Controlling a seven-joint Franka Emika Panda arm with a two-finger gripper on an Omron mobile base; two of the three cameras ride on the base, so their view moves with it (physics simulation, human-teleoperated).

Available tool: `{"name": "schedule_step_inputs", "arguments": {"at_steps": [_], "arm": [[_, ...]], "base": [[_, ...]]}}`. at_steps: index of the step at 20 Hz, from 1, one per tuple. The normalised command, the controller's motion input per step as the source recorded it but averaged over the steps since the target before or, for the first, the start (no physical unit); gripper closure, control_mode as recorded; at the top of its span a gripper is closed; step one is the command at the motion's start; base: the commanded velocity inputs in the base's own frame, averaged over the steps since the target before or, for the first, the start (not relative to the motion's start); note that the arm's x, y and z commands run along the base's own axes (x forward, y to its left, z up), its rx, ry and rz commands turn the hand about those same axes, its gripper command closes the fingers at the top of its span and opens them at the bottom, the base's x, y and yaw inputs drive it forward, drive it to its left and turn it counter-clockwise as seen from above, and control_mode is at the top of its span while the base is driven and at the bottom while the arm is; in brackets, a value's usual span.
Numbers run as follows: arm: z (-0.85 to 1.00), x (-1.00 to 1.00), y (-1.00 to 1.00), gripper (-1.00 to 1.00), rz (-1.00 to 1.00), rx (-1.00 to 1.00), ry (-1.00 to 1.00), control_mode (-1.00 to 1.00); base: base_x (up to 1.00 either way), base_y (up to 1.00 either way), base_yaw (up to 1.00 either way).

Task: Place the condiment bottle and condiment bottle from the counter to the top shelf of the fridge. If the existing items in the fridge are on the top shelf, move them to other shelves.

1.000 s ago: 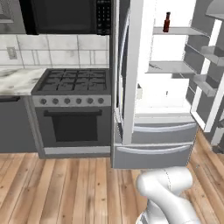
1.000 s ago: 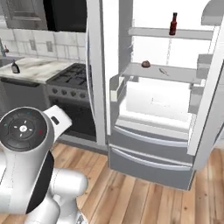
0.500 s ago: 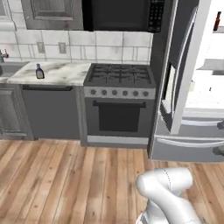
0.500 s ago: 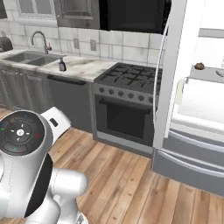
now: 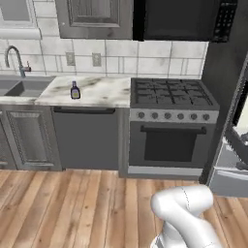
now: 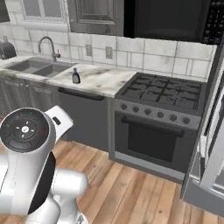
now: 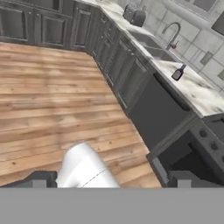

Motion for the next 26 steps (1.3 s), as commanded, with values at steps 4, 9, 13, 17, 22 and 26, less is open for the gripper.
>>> {"name": "schedule_step_inputs", "arguments": {"at_steps": [4,9,13,17,22,26], "arm": [[0.0,0.0,0.0,-1.0,0.0,0.0,0.0,1.0],[0.0,0.0,0.0,-1.0,0.0,0.0,0.0,1.0],[0.0,0.0,0.0,-1.0,0.0,0.0,0.0,1.0],[0.0,0.0,0.0,-1.0,0.0,0.0,0.0,1.0],[0.0,0.0,0.0,-1.0,0.0,0.0,0.0,1.0],[0.0,0.0,0.0,-1.0,0.0,0.0,0.0,1.0]], "base": [[1.0,1.0,-0.13],[1.0,1.0,-0.19],[1.0,0.92,-0.2],[1.0,0.5,-0.12],[0.75,0.05,-0.01],[0.4,-0.35,0.0]]}}
